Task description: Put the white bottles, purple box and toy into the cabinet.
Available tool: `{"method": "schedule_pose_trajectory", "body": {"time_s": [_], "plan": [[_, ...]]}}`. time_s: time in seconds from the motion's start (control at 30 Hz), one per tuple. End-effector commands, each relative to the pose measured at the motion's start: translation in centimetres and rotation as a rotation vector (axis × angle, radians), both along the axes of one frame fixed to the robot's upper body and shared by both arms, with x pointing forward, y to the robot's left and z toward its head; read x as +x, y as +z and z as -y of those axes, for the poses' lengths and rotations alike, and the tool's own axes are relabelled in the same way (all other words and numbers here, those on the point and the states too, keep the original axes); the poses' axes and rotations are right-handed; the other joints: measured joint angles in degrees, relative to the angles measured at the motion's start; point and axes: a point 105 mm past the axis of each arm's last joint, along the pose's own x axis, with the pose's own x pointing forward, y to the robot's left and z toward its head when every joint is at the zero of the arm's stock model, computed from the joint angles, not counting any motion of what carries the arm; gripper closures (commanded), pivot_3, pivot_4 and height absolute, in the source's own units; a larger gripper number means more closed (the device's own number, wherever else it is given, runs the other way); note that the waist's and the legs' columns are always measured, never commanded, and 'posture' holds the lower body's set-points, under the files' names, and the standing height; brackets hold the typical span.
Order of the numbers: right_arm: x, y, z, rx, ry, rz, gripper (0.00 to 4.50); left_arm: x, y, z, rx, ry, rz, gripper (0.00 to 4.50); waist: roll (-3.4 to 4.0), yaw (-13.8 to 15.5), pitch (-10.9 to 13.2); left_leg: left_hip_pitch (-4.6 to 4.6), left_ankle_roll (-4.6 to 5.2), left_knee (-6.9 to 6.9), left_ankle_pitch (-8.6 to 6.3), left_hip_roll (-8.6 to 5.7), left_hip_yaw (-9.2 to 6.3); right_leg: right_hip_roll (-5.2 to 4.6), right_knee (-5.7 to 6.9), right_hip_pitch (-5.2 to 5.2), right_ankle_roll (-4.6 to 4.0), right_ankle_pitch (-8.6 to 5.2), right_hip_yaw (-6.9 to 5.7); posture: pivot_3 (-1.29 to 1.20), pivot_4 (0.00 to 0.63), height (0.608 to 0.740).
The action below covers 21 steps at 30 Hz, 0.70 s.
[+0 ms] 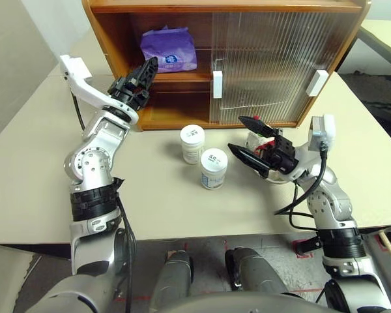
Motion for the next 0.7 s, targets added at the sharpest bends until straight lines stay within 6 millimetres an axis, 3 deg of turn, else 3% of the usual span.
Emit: {"method": "schedule_pose_trajectory", "body": {"time_s": [0.03,0.2,0.37,0.57,0.7], "plan": [[-0.1,0.1,-0.4,0.008,0.016,-0.007,0.00,0.5,-0.8,1.0,0.131,-0.008,-0.020,2.71,0.00,0.1,0.0,0.00,0.00,0.00,0.00,0.00,-0.01,-0.01,0.00,0.00,0.00,0.00,0.00,-0.10,0.110,0.740],[-0.2,0.1,-0.4,0.009,0.016,-0.008,0.00,2.1,-3.0,1.4,0.417,0.041,-0.065,4.48,0.00,0.0,0.0,-0.01,-0.02,-0.01,-0.01,0.15,-0.05,-0.05,0.01,-0.05,-0.02,0.01,0.01,-0.11,0.110,0.740],[-0.2,0.0,-0.3,0.009,0.010,-0.008,0.00,3.8,-4.8,0.8,0.714,0.115,-0.091,4.48,0.00,0.0,0.0,-0.10,-0.02,-0.08,-0.02,0.22,-0.10,-0.07,-0.01,-0.15,-0.31,0.17,0.03,-0.12,0.108,0.740],[-0.3,-0.1,-0.5,0.010,0.005,-0.009,0.00,5.7,-4.0,1.2,0.706,0.135,-0.053,4.48,-0.01,0.0,0.0,-0.17,0.01,-0.06,0.00,0.21,-0.18,-0.11,-0.02,-0.18,-0.03,0.02,0.02,-0.14,0.106,0.740],[-0.4,-0.2,-0.4,0.008,0.000,-0.010,0.00,6.4,-3.1,1.8,0.707,0.126,-0.020,4.48,-0.02,-0.2,0.0,-0.44,0.03,-0.10,-0.03,0.21,-0.17,-0.12,-0.03,-0.42,-0.42,0.25,0.01,-0.15,0.105,0.740]]}}
